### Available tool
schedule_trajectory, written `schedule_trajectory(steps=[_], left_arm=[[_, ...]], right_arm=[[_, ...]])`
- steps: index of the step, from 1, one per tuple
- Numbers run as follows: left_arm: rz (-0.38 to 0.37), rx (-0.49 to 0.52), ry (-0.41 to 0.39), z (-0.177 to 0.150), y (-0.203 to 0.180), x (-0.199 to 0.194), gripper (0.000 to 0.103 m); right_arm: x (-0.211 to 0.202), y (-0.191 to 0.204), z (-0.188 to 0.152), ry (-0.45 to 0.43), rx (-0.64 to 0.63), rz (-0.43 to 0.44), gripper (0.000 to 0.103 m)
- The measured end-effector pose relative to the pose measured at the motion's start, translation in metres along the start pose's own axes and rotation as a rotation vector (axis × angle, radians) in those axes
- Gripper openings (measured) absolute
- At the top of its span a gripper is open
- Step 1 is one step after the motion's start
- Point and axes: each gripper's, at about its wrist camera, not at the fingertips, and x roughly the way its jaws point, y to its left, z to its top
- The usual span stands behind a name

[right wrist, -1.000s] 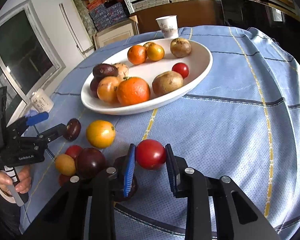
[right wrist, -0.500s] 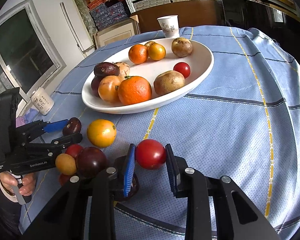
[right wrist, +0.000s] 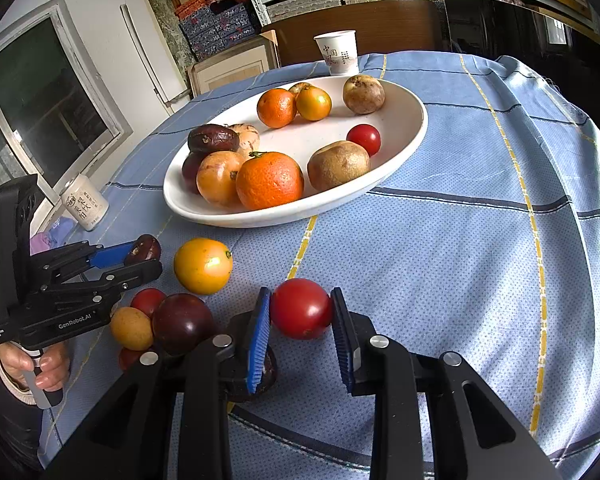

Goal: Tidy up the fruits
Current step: 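Grasp the dark red fruit with the left gripper while the right gripper closes on the tomato, then carry the dark red fruit over the plate and open the left gripper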

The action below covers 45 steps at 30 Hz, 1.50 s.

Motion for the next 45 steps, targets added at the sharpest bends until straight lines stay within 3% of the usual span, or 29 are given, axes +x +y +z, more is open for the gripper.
schedule_trajectory(steps=[5, 13, 24, 27, 28, 29, 30, 31, 33, 38, 45], left_arm=[[-0.015, -0.01, -0.012, -0.001, 0.001, -0.006, 0.042], [-0.059, -0.053, -0.134, 0.023, 0.005, -0.033, 0.042], [-0.071, -0.168, -0.166, 0.102, 0.022, -0.001, 0.042], [-0.051, -0.189, -0.162, 0.115, 0.025, 0.013, 0.042], [-0.046, -0.194, -0.162, 0.116, 0.025, 0.016, 0.051], [-0.045, -0.2, -0.164, 0.117, 0.025, 0.017, 0.061], [-0.051, -0.21, -0.17, 0.115, 0.024, 0.014, 0.083], [-0.056, -0.213, -0.182, 0.113, 0.024, 0.01, 0.09], [-0.054, -0.202, -0.212, 0.107, 0.021, -0.002, 0.091], [-0.009, -0.156, -0.218, 0.082, 0.011, -0.021, 0.097], [0.119, -0.105, -0.161, 0.023, -0.003, -0.03, 0.098]], right_arm=[[-0.006, 0.0, 0.001, -0.03, 0.003, 0.008, 0.03], [-0.026, 0.008, 0.022, -0.259, -0.015, 0.004, 0.03], [0.003, -0.008, 0.061, -0.309, 0.073, 0.017, 0.03], [0.009, -0.014, 0.069, -0.318, 0.104, 0.06, 0.033], [0.009, -0.015, 0.069, -0.328, 0.11, 0.071, 0.04], [0.007, -0.015, 0.068, -0.334, 0.113, 0.068, 0.059], [0.002, -0.014, 0.067, -0.349, 0.112, 0.064, 0.064], [-0.003, -0.013, 0.065, -0.357, 0.102, 0.075, 0.064], [-0.014, -0.007, 0.063, -0.358, 0.06, 0.098, 0.064], [-0.036, 0.01, 0.051, -0.368, -0.078, 0.063, 0.065], [-0.035, 0.01, 0.024, -0.237, -0.065, 0.074, 0.072]])
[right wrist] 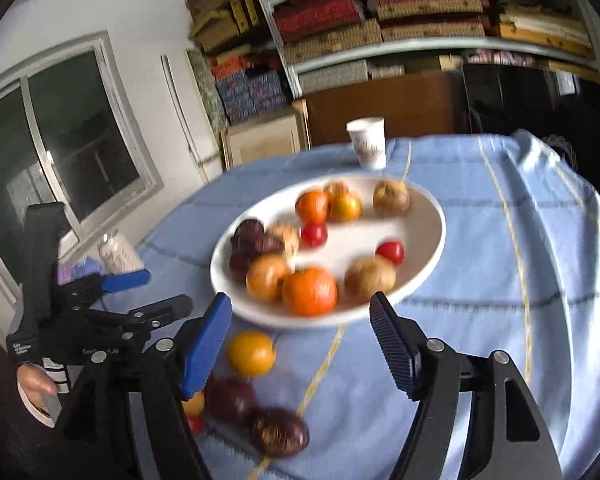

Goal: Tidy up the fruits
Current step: 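Carry the dark red fruit over the plate and open the left gripper, then grasp a dark brown fruit with the right gripper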

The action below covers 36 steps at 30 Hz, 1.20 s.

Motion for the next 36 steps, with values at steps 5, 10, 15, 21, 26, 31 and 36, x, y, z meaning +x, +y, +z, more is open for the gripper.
schedule_trajectory(steps=[5, 10, 15, 21, 26, 31, 36], left_arm=[[0.101, 0.115, -0.114, -0.014, -0.013, -0.03, 0.098], [0.084, 0.172, -0.143, -0.019, -0.023, -0.042, 0.098], [0.071, 0.179, -0.111, -0.022, -0.027, -0.041, 0.098], [0.063, 0.138, -0.092, -0.02, -0.018, -0.041, 0.098], [0.033, 0.059, -0.045, -0.019, -0.002, -0.034, 0.098], [-0.006, 0.009, -0.015, -0.018, 0.008, -0.03, 0.098], [-0.016, -0.004, 0.0, -0.019, 0.009, -0.028, 0.098]], right_arm=[[-0.001, 0.005, -0.011, 0.073, -0.047, -0.027, 0.073], [-0.004, 0.017, -0.021, 0.155, -0.174, -0.015, 0.073], [-0.004, 0.022, -0.03, 0.244, -0.184, 0.057, 0.073], [0.009, 0.029, -0.045, 0.32, -0.229, 0.026, 0.073], [0.011, 0.043, -0.055, 0.331, -0.313, -0.004, 0.072], [0.014, 0.048, -0.058, 0.339, -0.338, -0.016, 0.067], [0.014, 0.048, -0.059, 0.341, -0.337, -0.021, 0.061]])
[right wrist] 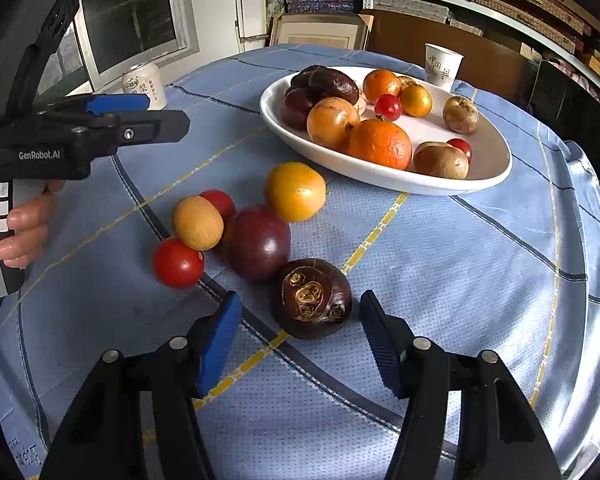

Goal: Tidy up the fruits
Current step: 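Grasp a dark brown fruit with the right gripper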

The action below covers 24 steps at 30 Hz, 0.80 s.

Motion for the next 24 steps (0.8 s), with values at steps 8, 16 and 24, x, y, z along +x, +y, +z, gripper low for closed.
schedule_trajectory(steps=[8, 16, 24], left_arm=[[0.003, 0.0, 0.005, -0.0007, 0.0001, 0.0011, 0.098], [0.004, 0.002, 0.012, -0.0021, 0.0001, 0.0026, 0.098], [0.007, 0.003, 0.013, -0.0023, -0.0001, 0.0034, 0.098]], right_arm=[[0.0004, -0.0033, 0.0014, -0.005, 0.009, -0.015, 0.051], [0.0009, -0.0024, 0.0015, -0.005, 0.0, -0.025, 0.05], [-0.0006, -0.0061, 0.0017, -0.014, 0.019, -0.04, 0.041]])
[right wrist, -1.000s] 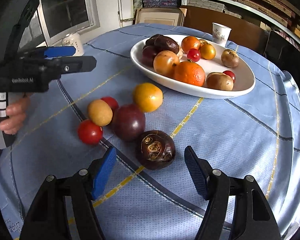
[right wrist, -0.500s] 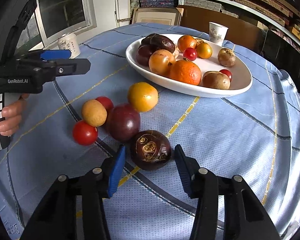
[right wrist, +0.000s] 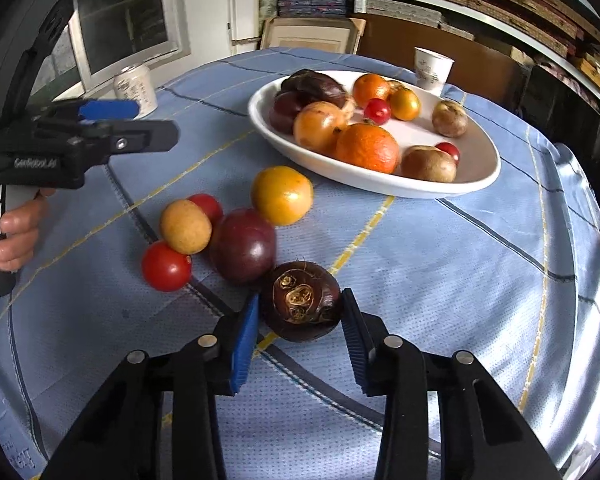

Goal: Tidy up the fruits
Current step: 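Grasp a dark brown fruit with the right gripper, then grasp a red tomato with the left gripper while the right gripper holds the brown fruit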

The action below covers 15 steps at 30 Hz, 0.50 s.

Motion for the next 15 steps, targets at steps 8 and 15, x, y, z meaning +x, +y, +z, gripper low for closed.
schedule_trajectory(steps=[8, 15], left_arm=[[-0.095, 0.042, 0.099, -0.008, -0.007, 0.01, 0.098], [-0.241, 0.061, 0.156, -0.026, -0.017, 0.002, 0.098]], right_arm=[[-0.003, -0.044, 0.001, -0.023, 0.223, -0.013, 0.041], [0.001, -0.046, 0.0, -0.011, 0.226, -0.038, 0.041]])
